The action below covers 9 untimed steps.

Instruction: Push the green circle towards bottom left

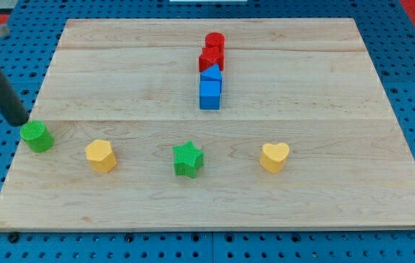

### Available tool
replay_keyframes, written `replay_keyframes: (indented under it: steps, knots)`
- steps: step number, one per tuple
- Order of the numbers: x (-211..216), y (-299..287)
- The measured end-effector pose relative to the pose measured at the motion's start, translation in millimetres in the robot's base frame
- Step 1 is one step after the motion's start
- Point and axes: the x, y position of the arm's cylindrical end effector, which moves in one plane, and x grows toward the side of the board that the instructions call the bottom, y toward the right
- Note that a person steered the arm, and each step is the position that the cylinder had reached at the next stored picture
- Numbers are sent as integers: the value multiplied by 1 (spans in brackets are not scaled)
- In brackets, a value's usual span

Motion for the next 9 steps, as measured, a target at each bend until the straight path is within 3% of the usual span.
replay_keyframes:
  steps: [1,2,5,7,9]
  knots:
    - [10,1]
    - [-16,11]
    - [36,20]
    - [12,34]
    - [30,34]
